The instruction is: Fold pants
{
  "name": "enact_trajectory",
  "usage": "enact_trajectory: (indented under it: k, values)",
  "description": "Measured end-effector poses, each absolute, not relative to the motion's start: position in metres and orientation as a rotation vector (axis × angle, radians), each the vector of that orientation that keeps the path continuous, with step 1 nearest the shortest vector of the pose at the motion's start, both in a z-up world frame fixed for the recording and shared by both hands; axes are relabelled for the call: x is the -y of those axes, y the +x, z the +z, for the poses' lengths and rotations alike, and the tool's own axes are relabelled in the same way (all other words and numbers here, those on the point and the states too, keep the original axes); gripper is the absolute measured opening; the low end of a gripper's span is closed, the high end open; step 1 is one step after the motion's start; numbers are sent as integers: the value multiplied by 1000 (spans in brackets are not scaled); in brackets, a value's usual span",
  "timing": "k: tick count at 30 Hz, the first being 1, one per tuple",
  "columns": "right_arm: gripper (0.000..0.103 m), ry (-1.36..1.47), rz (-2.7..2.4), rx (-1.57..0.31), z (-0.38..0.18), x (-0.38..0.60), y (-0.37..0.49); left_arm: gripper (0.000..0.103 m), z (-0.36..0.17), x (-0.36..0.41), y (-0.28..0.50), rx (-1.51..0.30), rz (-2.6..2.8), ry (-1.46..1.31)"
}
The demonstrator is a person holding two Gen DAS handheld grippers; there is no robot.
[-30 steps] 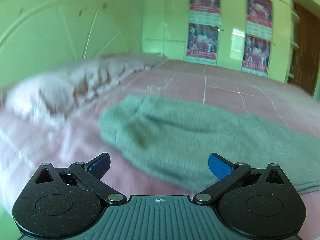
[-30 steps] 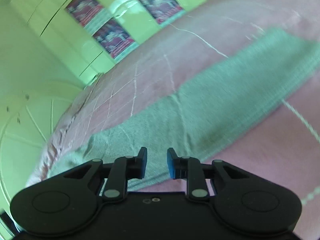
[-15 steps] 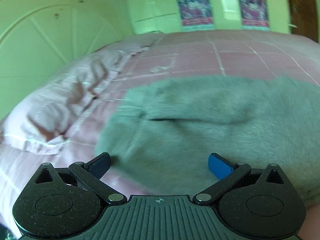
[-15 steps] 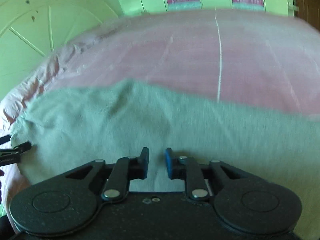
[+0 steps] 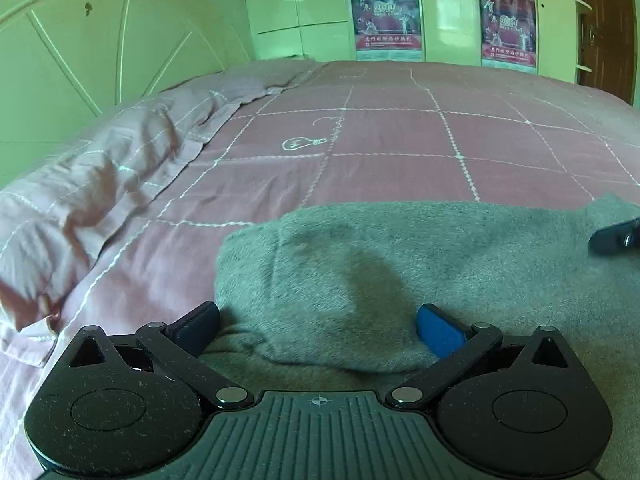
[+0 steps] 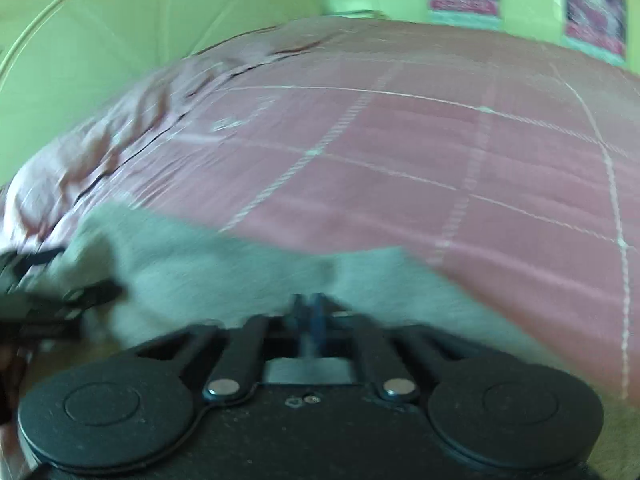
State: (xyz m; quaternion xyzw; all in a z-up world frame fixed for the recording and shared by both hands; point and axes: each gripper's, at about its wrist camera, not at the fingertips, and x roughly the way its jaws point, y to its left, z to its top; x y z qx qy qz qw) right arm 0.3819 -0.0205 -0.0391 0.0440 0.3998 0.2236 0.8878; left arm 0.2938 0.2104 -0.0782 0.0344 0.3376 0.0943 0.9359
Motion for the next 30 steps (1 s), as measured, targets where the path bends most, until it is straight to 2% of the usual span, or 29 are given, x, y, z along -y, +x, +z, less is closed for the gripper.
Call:
enact_trajectory:
  k: [3,4,5,6,7,10,11,13,14,17,25,30]
  values:
    - [0,170,427,-832,-32,50,382,103,-80,-212,292,-685,200,58]
    - [11,147,354,-803,-25,56,376,103,-80,-212,292,-690,204,55]
    - [15,183,340,-757,-17,66,370,103,-74,-212,294,-714,213,43]
    - [13,218,363,-725,-13,75,362,103,-65,-211,298,-729,226,40]
    - [16,213,358,-713,-10,79,356,103,-54,-207,299,-708,233,50]
    - [14,230,387,-759,-22,77,353,103,-34,-188,307,-631,161,56]
    - [14,226,375,-786,-28,72,357,103,-37,-180,316,-652,135,72]
    - [6,122,329,-825,-38,68,353,103,-59,-170,334,-747,158,198]
    - [5,95,313,-821,-37,73,348,103,-69,-172,335,-748,177,239]
    - [6,69,249,-824,-32,105,329,103,-74,-196,321,-706,207,131]
    - [3,93,24,-782,-34,279,250,103,-77,-197,308,-698,221,142]
    - [2,214,-184,-755,-38,392,214,103,-75,-198,309,-731,227,133]
